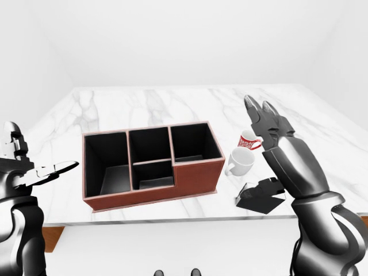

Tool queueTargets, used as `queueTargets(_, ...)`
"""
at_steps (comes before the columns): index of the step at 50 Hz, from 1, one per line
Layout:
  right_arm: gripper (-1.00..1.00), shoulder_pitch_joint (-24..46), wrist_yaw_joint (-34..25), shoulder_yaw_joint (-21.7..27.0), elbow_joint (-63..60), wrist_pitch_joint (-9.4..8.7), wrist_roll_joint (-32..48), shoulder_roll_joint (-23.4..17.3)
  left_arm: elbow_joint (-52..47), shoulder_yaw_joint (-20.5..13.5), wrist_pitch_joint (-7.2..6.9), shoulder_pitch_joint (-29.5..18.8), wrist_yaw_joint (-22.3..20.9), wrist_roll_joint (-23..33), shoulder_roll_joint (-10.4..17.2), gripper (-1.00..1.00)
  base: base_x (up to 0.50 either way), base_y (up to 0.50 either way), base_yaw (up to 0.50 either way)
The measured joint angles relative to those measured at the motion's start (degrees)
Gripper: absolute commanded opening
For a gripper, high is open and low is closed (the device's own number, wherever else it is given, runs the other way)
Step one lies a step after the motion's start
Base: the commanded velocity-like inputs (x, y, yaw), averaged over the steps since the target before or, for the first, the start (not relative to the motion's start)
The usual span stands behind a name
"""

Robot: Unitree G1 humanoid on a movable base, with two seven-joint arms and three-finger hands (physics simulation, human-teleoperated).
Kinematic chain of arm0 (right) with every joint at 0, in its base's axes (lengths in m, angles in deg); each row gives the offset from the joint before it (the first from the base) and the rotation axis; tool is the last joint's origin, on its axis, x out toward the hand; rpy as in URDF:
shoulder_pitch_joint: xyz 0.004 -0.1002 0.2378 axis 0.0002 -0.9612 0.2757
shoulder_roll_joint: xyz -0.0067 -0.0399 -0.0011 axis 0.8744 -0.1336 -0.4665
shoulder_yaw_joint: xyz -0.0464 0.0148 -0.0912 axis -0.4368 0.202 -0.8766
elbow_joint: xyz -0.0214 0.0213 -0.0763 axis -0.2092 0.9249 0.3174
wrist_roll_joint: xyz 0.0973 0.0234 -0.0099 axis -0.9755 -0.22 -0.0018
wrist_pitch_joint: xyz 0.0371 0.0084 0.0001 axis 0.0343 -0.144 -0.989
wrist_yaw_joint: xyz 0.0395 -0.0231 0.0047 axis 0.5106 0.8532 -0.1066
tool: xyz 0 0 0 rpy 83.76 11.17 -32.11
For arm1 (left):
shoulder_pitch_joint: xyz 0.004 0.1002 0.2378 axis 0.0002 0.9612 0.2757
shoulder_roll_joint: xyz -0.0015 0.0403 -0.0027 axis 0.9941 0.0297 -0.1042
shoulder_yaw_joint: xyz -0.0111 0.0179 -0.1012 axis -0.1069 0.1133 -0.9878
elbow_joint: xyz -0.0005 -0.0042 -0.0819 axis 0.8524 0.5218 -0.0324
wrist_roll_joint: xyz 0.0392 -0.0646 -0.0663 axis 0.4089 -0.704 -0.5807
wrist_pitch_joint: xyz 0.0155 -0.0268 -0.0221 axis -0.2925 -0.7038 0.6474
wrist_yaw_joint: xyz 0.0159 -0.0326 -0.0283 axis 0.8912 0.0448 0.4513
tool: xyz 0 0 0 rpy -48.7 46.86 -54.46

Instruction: Pick up the book and place it in the right compartment of the caddy.

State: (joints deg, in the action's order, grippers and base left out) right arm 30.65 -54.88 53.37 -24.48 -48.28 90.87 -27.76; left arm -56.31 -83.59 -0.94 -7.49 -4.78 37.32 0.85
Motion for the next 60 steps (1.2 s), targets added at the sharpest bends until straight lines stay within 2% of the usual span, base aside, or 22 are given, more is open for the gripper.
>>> queueTargets(2,1.0,-0.5,-2.3,0.7,0.6,0.0,3.0,0.1,-0.1,0.0,0.0,0.0,0.0,0.0,0.0,1.0,0.0,0.0,0.0)
queueTargets(11,1.0,-3.3,-2.3,4.4,3.7,0.0,13.1,1.3,-0.5,0.0,0.0,0.1,0.0,0.2,-0.1,1.0,0.0,0.0,0.0)
queueTargets(22,1.0,-6.6,-2.3,7.0,9.4,0.0,20.0,4.1,-0.6,0.1,0.0,0.1,0.0,0.4,-0.2,1.0,0.0,0.0,0.0)
queueTargets(40,1.0,-8.1,-2.3,6.1,21.1,0.0,23.5,4.7,0.1,0.3,0.0,0.1,0.0,0.7,-0.3,1.0,0.0,0.0,0.0)
queueTargets(60,1.0,-3.9,-2.1,1.0,39.0,0.0,23.6,-0.9,0.3,0.4,0.0,0.1,0.0,0.9,-0.2,1.0,0.0,0.0,0.0)
